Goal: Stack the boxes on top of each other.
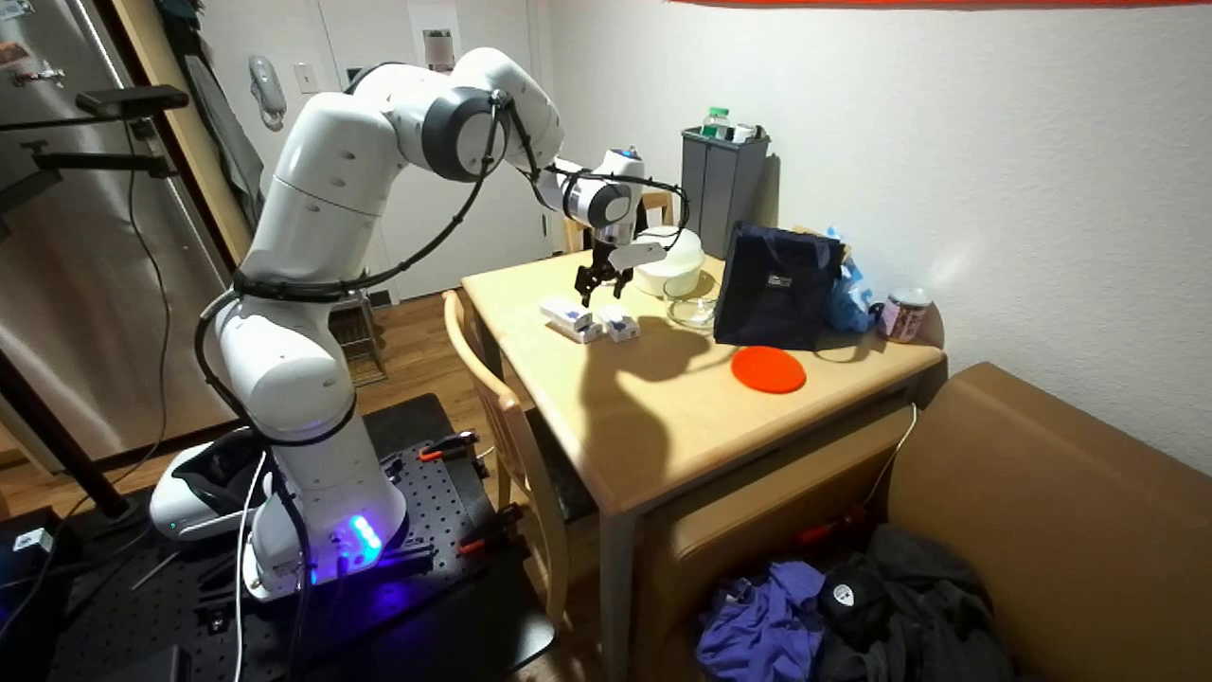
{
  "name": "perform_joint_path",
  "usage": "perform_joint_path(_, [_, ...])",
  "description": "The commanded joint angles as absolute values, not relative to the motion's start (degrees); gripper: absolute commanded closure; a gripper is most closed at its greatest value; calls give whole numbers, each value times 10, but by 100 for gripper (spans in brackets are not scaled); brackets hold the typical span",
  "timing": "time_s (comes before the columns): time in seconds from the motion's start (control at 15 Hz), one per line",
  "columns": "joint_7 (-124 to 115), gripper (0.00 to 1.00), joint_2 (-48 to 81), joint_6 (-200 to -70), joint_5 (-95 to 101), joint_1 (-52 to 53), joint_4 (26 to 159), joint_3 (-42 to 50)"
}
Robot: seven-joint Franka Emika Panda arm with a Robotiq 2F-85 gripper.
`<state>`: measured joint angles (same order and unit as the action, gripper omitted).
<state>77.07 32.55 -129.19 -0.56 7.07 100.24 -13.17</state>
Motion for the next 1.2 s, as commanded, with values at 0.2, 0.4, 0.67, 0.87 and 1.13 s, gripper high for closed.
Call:
perform_joint_path(0.2, [769,0,354,-1290,-12,55,976,-137])
perform_joint_path(0.4, [772,0,358,-1294,-20,50,978,-140])
perform_joint_path(0.67, [765,0,372,-1319,-23,47,978,-138])
perform_joint_path(0.87, [758,0,380,-1341,-11,51,974,-134])
perform_joint_path(1.13, [741,0,385,-1369,-2,56,974,-129])
